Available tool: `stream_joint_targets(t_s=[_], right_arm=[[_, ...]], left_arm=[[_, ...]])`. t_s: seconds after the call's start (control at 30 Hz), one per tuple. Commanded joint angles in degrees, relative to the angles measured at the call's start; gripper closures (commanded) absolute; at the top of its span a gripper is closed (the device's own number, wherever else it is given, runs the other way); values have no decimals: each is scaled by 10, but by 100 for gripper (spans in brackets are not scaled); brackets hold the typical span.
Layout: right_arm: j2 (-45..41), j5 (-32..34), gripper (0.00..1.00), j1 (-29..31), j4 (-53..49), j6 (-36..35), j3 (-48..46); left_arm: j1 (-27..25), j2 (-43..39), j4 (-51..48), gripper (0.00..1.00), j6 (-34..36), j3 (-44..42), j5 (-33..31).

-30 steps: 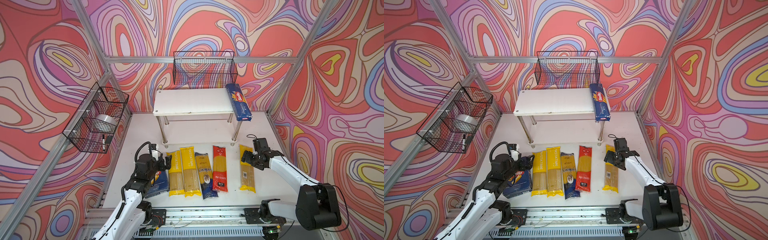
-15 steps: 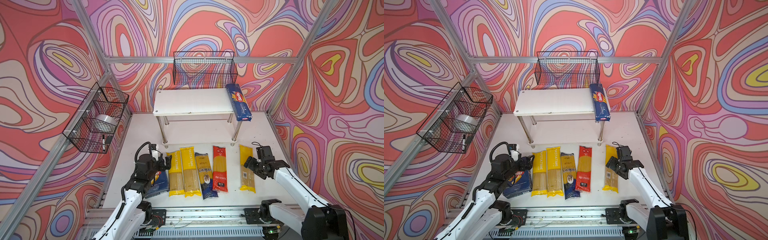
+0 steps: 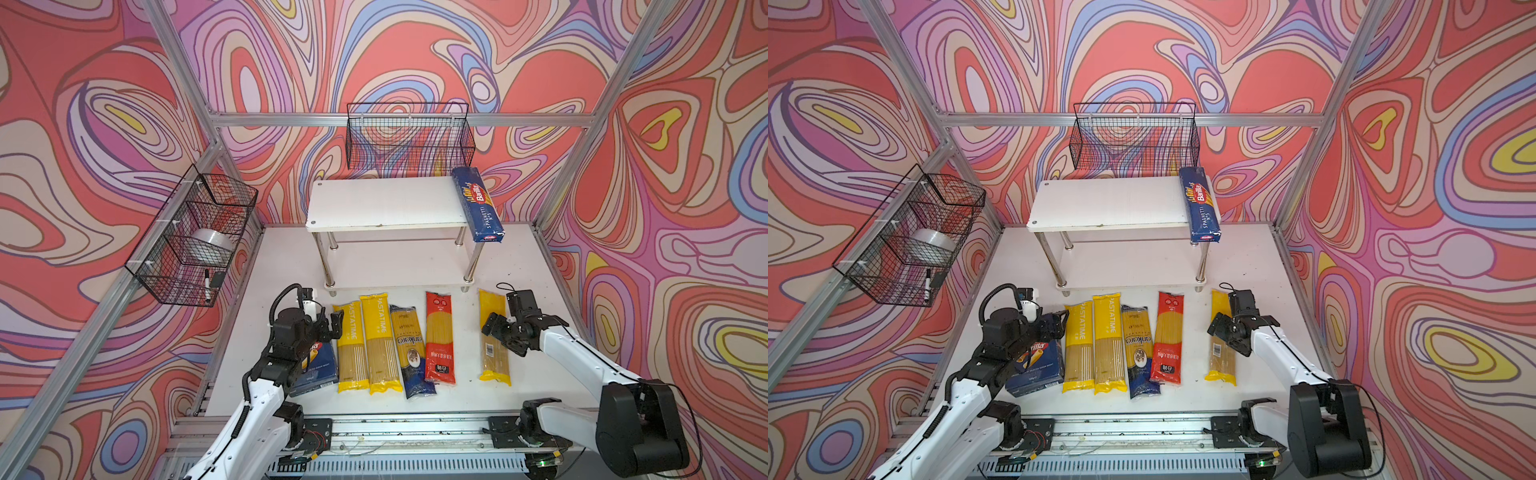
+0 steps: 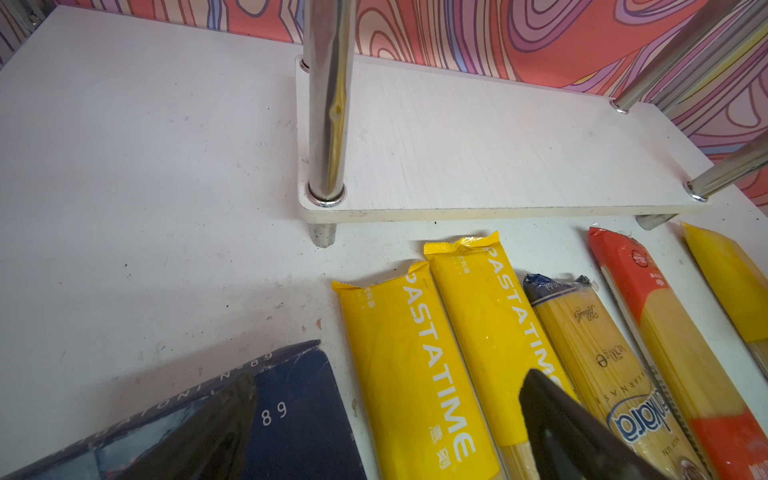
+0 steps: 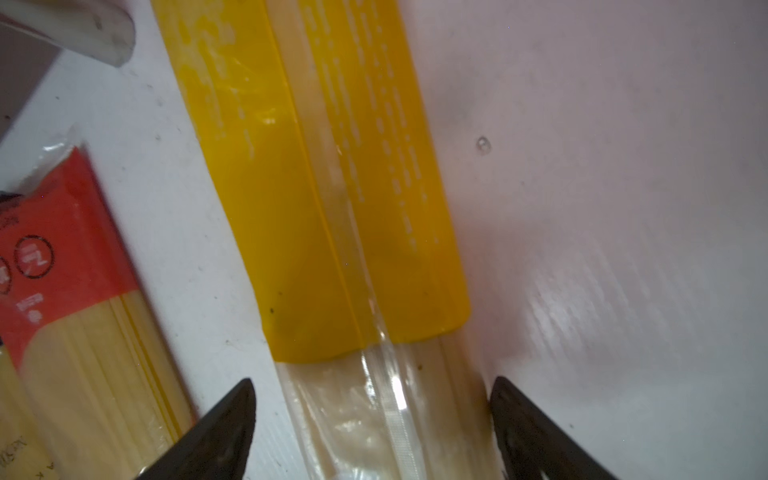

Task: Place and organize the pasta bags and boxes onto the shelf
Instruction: 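Lower the open right gripper around the yellow-topped spaghetti bag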

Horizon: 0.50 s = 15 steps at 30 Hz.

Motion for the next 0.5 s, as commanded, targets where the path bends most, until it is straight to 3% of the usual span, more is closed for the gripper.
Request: stream_joint_targets(t_s=[0.0, 0.13, 0.33, 0.47], right_arm=[[-14, -49, 9, -1, 43, -7, -15], [-15, -107, 9, -1, 76, -7, -31], [-20, -105, 8, -2, 54, -12, -22], [-41, -152, 9, -1, 65, 15, -44]], left_arm=[[-1, -8, -2, 0, 3, -3, 1], [-1, -8, -7, 0, -4, -2, -20], [-1, -8, -13, 0, -15, -1, -45], [-1, -8, -17, 0, -20, 0, -58]])
